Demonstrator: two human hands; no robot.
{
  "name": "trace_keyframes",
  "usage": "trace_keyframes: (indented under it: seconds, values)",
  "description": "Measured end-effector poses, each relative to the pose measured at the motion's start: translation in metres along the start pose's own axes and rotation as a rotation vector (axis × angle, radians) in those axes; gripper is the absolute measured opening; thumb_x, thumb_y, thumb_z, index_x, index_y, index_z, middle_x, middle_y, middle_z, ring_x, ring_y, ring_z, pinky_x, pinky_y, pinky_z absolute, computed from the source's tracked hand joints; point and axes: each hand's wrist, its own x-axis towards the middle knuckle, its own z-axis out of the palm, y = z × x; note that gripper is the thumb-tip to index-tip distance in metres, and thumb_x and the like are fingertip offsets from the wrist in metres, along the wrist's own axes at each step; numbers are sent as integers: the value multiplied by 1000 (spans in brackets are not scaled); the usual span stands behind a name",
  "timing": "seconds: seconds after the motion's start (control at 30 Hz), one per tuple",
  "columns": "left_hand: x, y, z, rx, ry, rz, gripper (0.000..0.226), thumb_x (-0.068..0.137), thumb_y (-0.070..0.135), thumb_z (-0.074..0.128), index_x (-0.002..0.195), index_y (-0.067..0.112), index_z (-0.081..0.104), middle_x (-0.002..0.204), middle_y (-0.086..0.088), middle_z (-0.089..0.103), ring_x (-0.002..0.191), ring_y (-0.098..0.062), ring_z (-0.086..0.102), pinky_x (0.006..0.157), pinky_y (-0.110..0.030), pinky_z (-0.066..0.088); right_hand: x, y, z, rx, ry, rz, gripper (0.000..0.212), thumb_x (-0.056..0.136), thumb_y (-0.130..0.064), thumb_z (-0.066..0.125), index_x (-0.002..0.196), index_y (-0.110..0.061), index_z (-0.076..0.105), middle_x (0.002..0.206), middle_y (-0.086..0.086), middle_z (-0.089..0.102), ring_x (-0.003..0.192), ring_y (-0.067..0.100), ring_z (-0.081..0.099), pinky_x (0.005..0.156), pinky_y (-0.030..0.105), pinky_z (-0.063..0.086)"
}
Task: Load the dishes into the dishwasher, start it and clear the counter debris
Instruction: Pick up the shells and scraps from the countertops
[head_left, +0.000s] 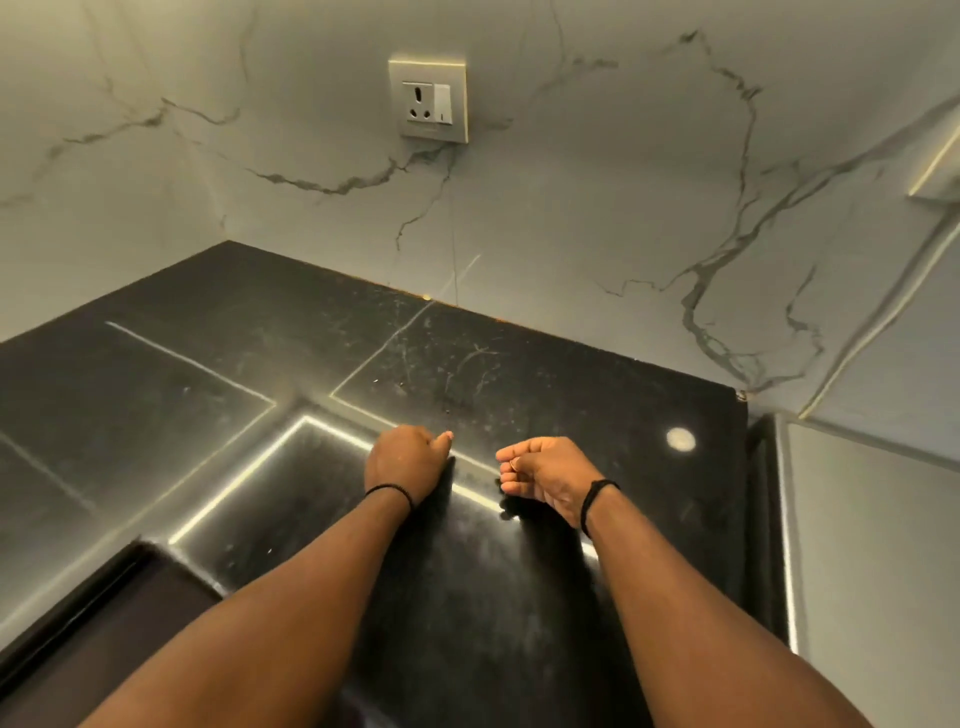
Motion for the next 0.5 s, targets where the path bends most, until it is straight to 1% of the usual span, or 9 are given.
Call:
trace_keyframes:
  seconds: [0.1,0.2,0.27,0.33,0.37,0.43,0.5]
  values:
    - [-41,-7,-15,-80,-38,-62,59,91,44,54,44,13,36,45,-2,40,52,-21,44,54,-31,31,-36,9,12,-37,-86,0,23,89,16,41,86,6,62,69,14,56,55,15,55,50,22,55]
    - [-90,-33,-34,-123,-16,-161,58,91,42,55,45,12,40,48,-3,44,58,-26,48,59,-30,33,-74,20,35,-106,-208,11,20,89,14,45,85,5,62,70,13,55,58,16,55,53,23,56]
    - [-116,-50,-47,-155,-6,-226,57,92,41,56,44,14,40,48,-2,43,54,-22,46,55,-30,30,-93,27,51,-150,-320,32,14,88,11,52,83,4,63,70,13,56,59,16,57,57,24,57]
    - [-146,-70,-65,-181,13,-299,56,93,39,56,45,15,39,47,-2,42,50,-18,43,50,-29,28,-112,34,73,-236,-453,64,13,88,10,54,82,2,63,73,14,58,65,18,59,62,25,58]
    - [-162,-83,-74,-189,21,-344,56,93,38,56,45,15,40,48,-1,43,50,-17,43,49,-28,28,-122,39,88,-318,-520,76,15,89,11,53,82,1,63,75,16,58,67,19,59,63,25,58]
    - [-189,-107,-86,-183,-5,-414,51,93,39,55,49,14,46,52,-1,48,52,-16,46,49,-27,30,-131,55,120,-540,-584,64,21,88,14,50,79,1,63,81,19,60,69,22,61,66,27,60]
    - [-216,-136,-93,-199,-15,-500,46,93,38,55,55,13,53,57,-3,54,56,-17,50,51,-27,35,-140,76,157,-770,-596,38,22,85,13,50,77,0,64,83,20,63,66,24,63,77,37,60]
